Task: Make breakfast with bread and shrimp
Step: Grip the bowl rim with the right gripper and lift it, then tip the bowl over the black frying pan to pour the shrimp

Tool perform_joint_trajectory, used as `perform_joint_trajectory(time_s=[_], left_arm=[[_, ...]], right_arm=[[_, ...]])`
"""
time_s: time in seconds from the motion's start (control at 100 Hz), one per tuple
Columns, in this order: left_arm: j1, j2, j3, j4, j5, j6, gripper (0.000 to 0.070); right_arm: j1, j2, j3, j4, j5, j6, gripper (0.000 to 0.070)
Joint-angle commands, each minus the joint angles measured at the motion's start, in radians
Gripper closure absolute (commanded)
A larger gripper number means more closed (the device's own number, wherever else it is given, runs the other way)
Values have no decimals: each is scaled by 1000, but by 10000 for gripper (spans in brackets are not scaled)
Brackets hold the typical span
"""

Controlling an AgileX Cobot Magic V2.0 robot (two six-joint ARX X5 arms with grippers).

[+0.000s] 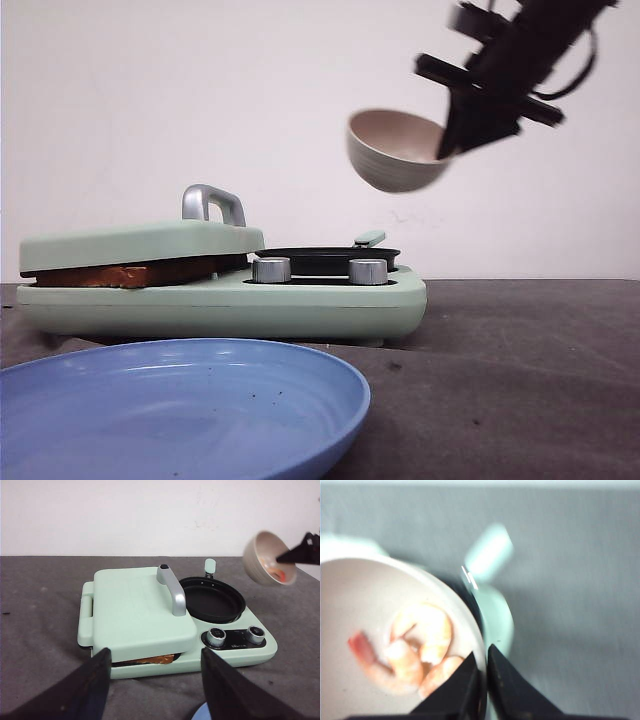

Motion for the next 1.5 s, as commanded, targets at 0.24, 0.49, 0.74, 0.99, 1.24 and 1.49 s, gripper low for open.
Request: perform_joint_trajectory(time_s=[0.24, 0.49, 0.74, 0.99, 1.24, 1.49], left_arm=[[-1, 0, 5, 11, -4, 8, 428], [-1, 0, 5, 11, -4, 9, 428], [-1, 0, 5, 11, -4, 9, 428], [-1, 0, 5, 11, -4, 14, 428], [-1, 0, 5, 11, -4, 24, 428], [-1, 0, 5, 11, -4, 29, 428]], right_arm=[[110, 13, 21, 245, 183, -140, 700], [186, 39, 21, 392, 337, -390, 700], [249, 89, 21, 472, 471, -697, 700], [303, 105, 21, 540, 566, -964, 700], [350, 110, 21, 618, 597, -1182, 700], [371, 162, 21, 760, 633, -1398, 700]])
